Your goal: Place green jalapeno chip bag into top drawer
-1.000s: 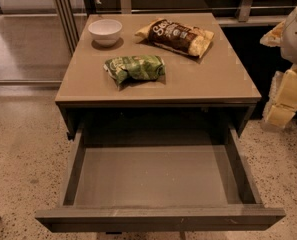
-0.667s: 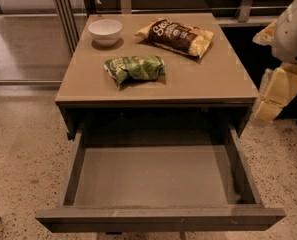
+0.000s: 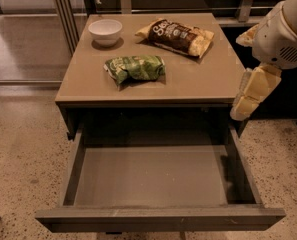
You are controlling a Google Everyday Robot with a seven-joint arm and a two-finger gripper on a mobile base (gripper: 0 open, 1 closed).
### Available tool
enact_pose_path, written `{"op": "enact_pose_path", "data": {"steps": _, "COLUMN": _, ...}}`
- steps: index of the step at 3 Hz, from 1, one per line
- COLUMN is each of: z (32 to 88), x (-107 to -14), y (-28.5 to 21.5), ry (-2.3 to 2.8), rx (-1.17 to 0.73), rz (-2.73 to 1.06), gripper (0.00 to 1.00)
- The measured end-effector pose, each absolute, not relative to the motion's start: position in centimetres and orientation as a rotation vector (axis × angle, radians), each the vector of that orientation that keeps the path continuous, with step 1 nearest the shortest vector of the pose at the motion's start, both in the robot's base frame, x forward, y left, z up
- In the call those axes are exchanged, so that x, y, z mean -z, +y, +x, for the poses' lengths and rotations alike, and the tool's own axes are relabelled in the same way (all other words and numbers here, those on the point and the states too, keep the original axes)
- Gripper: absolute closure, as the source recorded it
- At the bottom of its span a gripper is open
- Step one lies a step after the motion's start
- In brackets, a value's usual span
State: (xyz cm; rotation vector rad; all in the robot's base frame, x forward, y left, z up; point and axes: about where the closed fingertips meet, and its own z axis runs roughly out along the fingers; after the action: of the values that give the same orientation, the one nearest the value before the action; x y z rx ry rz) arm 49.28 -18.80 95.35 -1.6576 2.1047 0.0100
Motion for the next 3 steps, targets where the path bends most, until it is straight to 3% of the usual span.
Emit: {"op": "enact_pose_path", "data": {"steps": 3, "z": 57.0, "x": -93.0, "y": -15.0, "ry": 1.898, "rx": -0.062, "rz": -1.529, "gripper": 0.0}}
